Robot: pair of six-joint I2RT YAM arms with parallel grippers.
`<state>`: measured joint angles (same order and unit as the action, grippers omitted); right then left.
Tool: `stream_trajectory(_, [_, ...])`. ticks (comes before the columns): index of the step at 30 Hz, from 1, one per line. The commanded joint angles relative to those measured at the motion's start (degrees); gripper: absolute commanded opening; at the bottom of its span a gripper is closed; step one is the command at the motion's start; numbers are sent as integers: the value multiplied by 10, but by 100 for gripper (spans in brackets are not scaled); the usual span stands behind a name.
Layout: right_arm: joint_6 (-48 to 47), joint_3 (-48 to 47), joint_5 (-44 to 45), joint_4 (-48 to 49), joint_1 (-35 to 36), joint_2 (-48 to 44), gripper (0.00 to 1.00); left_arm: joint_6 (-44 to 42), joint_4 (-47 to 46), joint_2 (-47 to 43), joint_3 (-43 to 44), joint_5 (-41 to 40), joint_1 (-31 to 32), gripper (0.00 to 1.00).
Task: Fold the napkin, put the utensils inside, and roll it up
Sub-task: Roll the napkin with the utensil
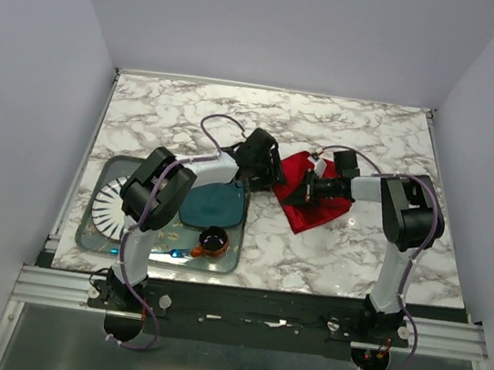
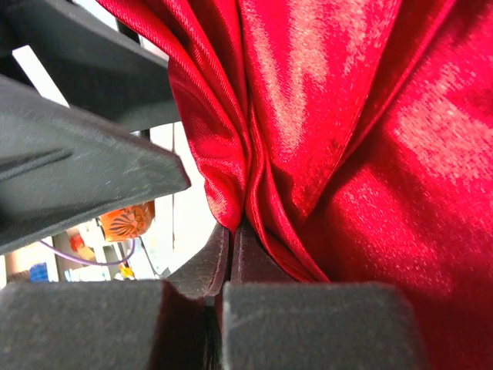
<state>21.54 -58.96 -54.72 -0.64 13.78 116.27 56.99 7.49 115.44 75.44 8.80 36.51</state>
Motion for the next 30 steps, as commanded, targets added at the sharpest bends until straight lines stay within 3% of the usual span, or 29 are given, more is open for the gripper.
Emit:
stream_trajectory(1, [0,20,66,-32,-24,-1,2,-36,19,-28,-23,-41,18,74])
stream_trajectory(4, [2,21,67,-33,-36,-4,2,-53,0,-58,-41,-51,20,77])
stream_trajectory(7, [-1,17,63,-37,-46,-4,2,-61,-5,-60,-37,-44,20,73])
stream_trajectory(11, [-18,6,66,-59,-48,1,2,-51,-67,-51,-40,-8,10,38])
stream_trajectory(13, [-21,5,67,-64,-48,3,2,-57,-69,-40,-8,3,7,30])
stream_trajectory(14, [-21,4,73,-64,-48,2,2,-59,-72,-29,3,19,5,21])
stream_trajectory(17, [-20,0,82,-69,-48,0,2,-54,-70,-5,39,25,-3,11])
stream_trajectory(26, [-34,-26,94,-100,-48,4,2,-36,-85,100,117,64,-16,4])
stream_trajectory(30, [-38,-34,103,-110,-48,2,3,-55,41,152,186,31,-27,0])
